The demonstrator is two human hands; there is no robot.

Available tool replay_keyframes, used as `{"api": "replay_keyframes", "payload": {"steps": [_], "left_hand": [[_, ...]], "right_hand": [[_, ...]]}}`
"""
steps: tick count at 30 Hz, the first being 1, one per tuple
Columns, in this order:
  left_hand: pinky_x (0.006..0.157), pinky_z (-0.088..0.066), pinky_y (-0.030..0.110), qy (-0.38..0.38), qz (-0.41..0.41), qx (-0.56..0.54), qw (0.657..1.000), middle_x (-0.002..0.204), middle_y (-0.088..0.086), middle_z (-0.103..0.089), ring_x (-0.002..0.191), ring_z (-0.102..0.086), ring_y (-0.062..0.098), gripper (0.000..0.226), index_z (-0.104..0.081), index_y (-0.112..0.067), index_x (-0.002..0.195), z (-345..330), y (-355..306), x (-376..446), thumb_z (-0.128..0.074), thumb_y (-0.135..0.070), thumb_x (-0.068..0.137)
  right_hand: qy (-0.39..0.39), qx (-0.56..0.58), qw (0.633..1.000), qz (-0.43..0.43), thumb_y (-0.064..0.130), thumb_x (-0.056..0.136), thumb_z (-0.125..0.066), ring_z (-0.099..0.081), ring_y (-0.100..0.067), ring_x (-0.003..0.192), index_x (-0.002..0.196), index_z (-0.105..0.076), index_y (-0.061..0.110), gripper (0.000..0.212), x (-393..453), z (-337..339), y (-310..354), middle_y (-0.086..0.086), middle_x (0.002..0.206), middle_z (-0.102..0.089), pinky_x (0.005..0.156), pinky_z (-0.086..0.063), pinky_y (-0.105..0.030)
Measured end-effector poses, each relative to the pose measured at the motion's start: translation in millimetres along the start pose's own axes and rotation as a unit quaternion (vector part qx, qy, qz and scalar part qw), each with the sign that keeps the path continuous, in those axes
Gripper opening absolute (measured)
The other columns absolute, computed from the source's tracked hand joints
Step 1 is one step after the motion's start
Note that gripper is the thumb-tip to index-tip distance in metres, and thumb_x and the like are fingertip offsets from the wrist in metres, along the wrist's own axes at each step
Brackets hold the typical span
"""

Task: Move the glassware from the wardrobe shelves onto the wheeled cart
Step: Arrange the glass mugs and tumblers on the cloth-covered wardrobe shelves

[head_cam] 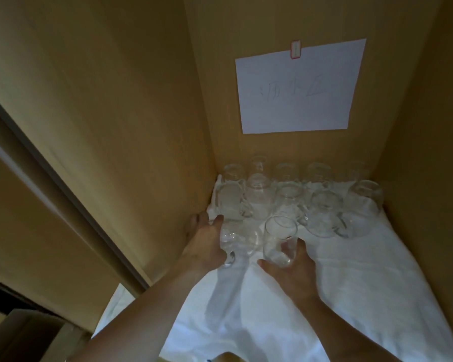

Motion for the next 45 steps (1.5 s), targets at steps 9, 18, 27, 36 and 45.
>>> {"api": "replay_keyframes", "payload": {"steps": [9, 18, 27, 36, 45], "left_hand": [[0.096, -0.040, 0.057, 0.043, -0.084, 0.278, 0.956, 0.139, 0.013, -0.031, 0.138, -0.020, 0.035, 0.065, -0.049, -0.018, 0.136, 3.3, -50.3, 21.9, -0.075, -0.031, 0.077], [0.120, -0.003, 0.066, 0.174, -0.091, 0.046, 0.979, 0.160, 0.006, -0.021, 0.154, 0.000, 0.037, 0.087, -0.022, -0.018, 0.155, 9.7, -80.0, 36.4, -0.066, -0.031, 0.082], [0.106, -0.042, 0.030, 0.180, -0.160, 0.003, 0.971, 0.140, 0.008, -0.054, 0.129, -0.051, 0.022, 0.080, -0.054, -0.013, 0.142, 36.7, -36.1, 50.9, -0.090, -0.025, 0.072], [0.108, -0.043, 0.033, 0.120, -0.078, -0.049, 0.988, 0.147, 0.008, -0.050, 0.134, -0.048, 0.027, 0.075, -0.041, -0.016, 0.152, 12.2, -23.9, 62.4, -0.073, -0.031, 0.086], [0.108, -0.041, 0.032, 0.107, -0.073, -0.093, 0.987, 0.150, 0.007, -0.046, 0.135, -0.047, 0.028, 0.078, -0.039, -0.018, 0.154, 6.7, -16.4, 56.1, -0.073, -0.034, 0.085]], "right_hand": [[0.007, 0.003, 1.000, 0.014, 0.054, 0.046, -0.097, -0.067, -0.009, 0.100, 0.123, -0.053, 0.026, 0.093, -1.1, 1.7, 3.7, 0.012, 0.113, -0.067, 0.078, -0.049, -0.015], [0.008, 0.022, 1.000, 0.010, 0.072, 0.040, -0.085, -0.066, 0.006, 0.086, 0.108, -0.052, 0.038, 0.084, -4.0, 2.6, 8.4, 0.021, 0.095, -0.066, 0.063, -0.049, -0.007], [0.009, 0.015, 1.000, -0.004, 0.072, 0.038, -0.086, -0.066, -0.006, 0.101, 0.130, -0.044, 0.027, 0.111, -0.9, 1.7, 2.2, 0.015, 0.111, -0.065, 0.075, -0.046, -0.006], [0.019, -0.013, 1.000, -0.001, 0.065, 0.038, -0.092, -0.064, -0.013, 0.105, 0.122, -0.033, 0.035, 0.108, -2.0, 0.4, 1.4, 0.007, 0.116, -0.064, 0.084, -0.052, -0.022], [0.090, -0.137, 0.986, 0.016, 0.061, 0.051, -0.093, -0.060, -0.018, 0.116, 0.138, -0.042, 0.029, 0.107, 8.8, 26.5, 25.0, 0.005, 0.121, -0.059, 0.086, -0.045, -0.021]]}}
Point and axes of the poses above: each hand's wrist, its own x-axis towards the middle knuckle, its own z-axis out of the back of the hand, y = z × x, the point moved 3 cm from there along x, towards the middle knuckle
